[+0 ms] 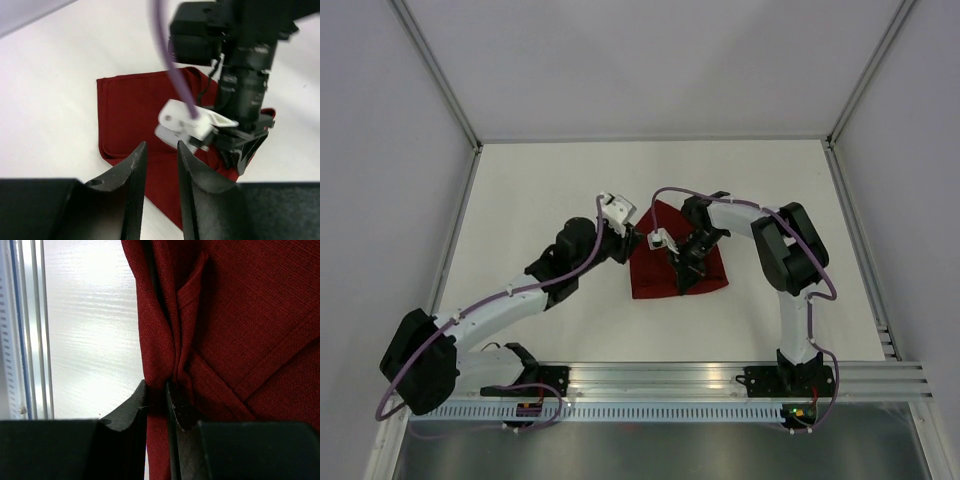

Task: Fold the napkin, place the utensils inside, and roll it up
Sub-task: Roll the napkin with the utensil

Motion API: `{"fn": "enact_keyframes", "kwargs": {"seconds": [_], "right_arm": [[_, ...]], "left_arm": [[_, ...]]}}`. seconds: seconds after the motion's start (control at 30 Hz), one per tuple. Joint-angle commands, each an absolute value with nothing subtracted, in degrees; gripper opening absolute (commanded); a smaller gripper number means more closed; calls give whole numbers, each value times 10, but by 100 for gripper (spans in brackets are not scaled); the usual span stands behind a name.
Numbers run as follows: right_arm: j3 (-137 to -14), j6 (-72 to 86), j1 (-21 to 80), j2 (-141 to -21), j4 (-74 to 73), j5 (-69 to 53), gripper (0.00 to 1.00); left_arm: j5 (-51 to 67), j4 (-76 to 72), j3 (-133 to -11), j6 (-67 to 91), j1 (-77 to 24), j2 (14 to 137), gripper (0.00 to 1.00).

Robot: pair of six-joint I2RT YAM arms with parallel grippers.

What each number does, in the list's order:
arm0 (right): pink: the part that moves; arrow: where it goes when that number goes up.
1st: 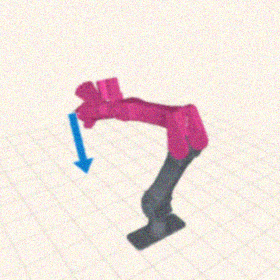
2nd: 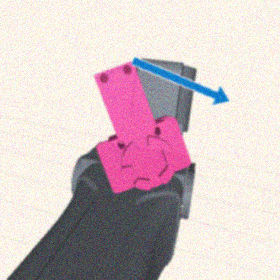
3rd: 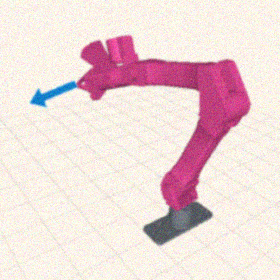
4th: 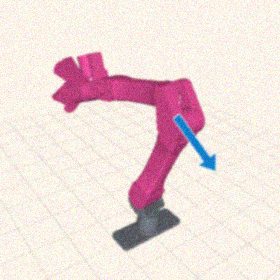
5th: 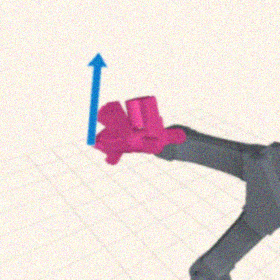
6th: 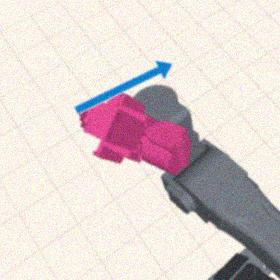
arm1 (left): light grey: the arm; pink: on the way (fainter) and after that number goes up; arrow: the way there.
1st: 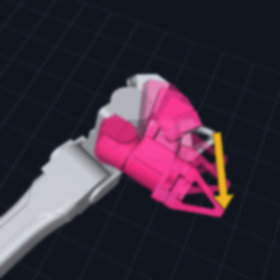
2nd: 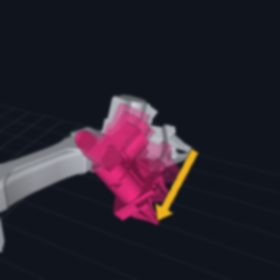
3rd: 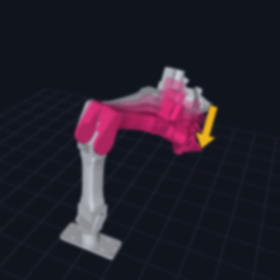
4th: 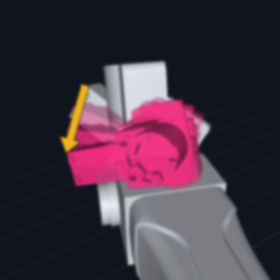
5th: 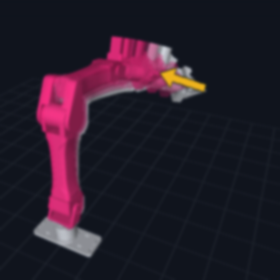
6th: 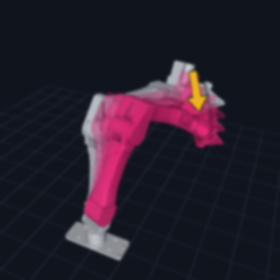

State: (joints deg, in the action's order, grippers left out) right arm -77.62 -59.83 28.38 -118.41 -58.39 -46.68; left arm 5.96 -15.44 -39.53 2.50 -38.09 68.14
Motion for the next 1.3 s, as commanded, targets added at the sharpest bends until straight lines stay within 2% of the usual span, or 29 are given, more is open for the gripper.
{"fn": "enact_keyframes", "kwargs": {"seconds": [0.0,0.23,0.53,0.8,1.27], "right_arm": [[-782,-635,278,-1237,-636,-447,16],[-795,-623,264,-1258,-640,-443,16],[-816,-614,253,-1278,-653,-451,16],[-826,-617,248,-1289,-664,-453,16],[-830,-613,247,-1296,-666,-448,15]], "left_arm": [[-93,-196,-376,-87,-461,678,36],[-142,-250,-317,-138,-562,686,39],[-179,-219,-373,-189,-695,859,40],[-174,-242,-391,-210,-714,928,46],[-171,-304,-392,-240,-706,997,48]]}}
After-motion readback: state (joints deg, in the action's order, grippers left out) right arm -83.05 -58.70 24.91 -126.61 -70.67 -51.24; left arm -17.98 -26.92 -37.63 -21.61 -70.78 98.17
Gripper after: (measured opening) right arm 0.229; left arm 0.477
